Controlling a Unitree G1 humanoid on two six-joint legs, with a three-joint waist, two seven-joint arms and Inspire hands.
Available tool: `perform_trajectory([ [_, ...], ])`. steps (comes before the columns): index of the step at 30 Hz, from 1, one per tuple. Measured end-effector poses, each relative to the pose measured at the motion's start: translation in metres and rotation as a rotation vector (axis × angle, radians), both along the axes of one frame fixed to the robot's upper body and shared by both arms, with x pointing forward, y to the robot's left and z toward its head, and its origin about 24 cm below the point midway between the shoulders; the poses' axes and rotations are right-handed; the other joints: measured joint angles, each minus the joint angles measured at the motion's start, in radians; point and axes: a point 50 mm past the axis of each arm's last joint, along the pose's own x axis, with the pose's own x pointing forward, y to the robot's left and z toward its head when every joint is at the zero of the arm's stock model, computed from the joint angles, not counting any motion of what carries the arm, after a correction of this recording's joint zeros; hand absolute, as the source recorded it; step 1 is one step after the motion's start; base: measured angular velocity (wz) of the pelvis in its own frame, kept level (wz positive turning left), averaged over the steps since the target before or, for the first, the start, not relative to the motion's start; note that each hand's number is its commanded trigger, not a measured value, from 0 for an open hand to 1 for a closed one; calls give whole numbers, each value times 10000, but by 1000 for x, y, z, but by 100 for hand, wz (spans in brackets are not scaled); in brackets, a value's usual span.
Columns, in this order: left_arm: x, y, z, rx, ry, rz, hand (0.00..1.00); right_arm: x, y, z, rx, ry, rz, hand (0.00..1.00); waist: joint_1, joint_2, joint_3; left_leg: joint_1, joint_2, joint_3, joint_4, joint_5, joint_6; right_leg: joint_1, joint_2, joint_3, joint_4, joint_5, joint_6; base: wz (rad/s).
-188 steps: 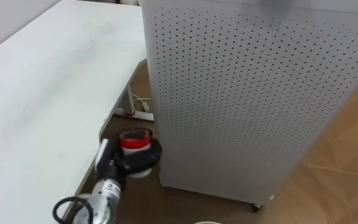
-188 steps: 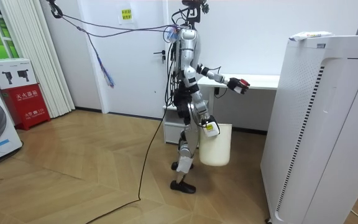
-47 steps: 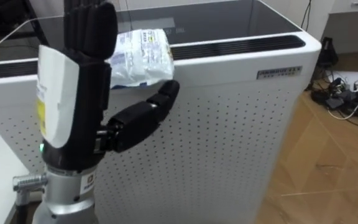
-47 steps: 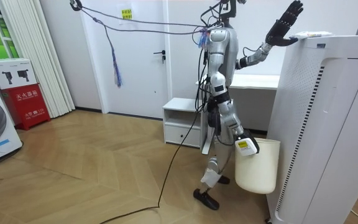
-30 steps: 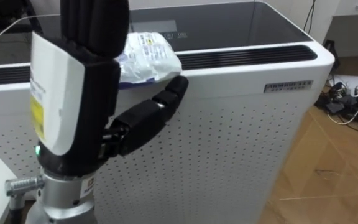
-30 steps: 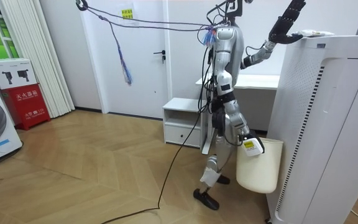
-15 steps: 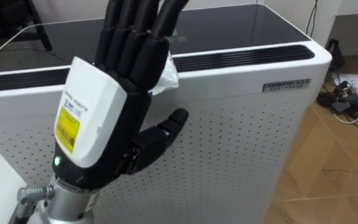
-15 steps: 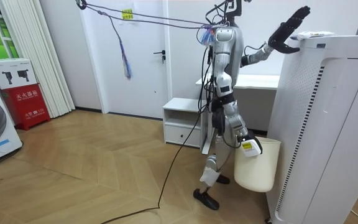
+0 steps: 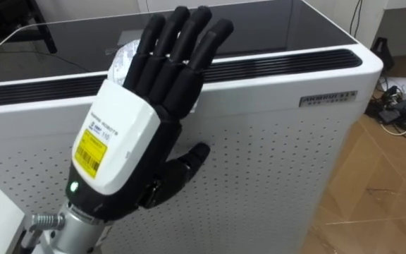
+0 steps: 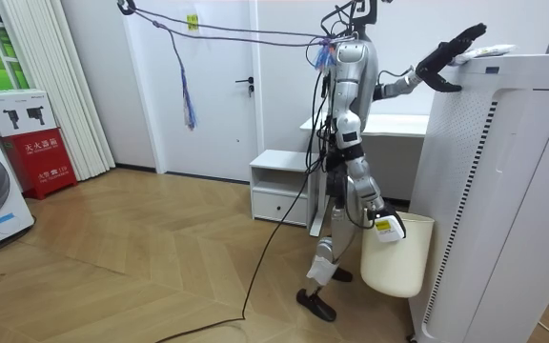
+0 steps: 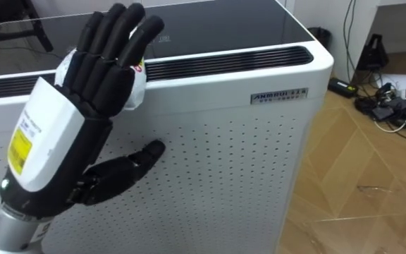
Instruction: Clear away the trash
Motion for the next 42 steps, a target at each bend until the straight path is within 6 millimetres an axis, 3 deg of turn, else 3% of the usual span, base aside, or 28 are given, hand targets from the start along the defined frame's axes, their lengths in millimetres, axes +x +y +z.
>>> perform_trajectory([
  [12,-1,11,12,124,-541,501,0,-6,-2,-2,-154,258,121,100,51,153,-77,-79,-1,-166,57,23,-35,7,43,-21,-1,2,-4,2],
  [18,-4,16,22,129,-1097,666,0,-16,-4,-5,-179,547,20,100,280,160,-42,-33,-5,-158,46,23,-35,45,36,-20,-3,1,-3,0],
  [20,-6,17,25,147,-1275,633,0,-16,-4,-5,-181,547,19,100,313,170,21,40,-3,-160,21,22,-34,115,36,-24,-3,1,-3,0],
  [31,-15,14,38,143,-2060,343,0,-15,-4,-4,-184,523,34,100,480,188,20,39,-1,-162,44,22,-35,143,39,-50,-4,1,-3,0],
  [32,-15,14,39,141,-2114,320,4,-15,-3,-4,-179,515,30,100,498,186,21,38,-2,-164,44,22,-34,146,38,-104,-4,1,-3,0],
  [33,-15,14,39,140,-2132,315,59,-15,-3,-4,-180,513,30,100,504,187,19,37,-2,-164,43,22,-34,151,37,-109,-3,1,-3,0],
  [34,-15,14,39,139,-2158,308,100,-15,-3,-4,-177,496,37,100,522,187,18,34,-1,-164,37,22,-35,151,37,-114,-1,1,-3,0],
  [42,-14,14,40,182,-2131,330,100,-10,-2,-2,-157,310,256,100,504,204,1,33,-6,-192,63,22,-35,152,34,-126,1,1,-3,0],
])
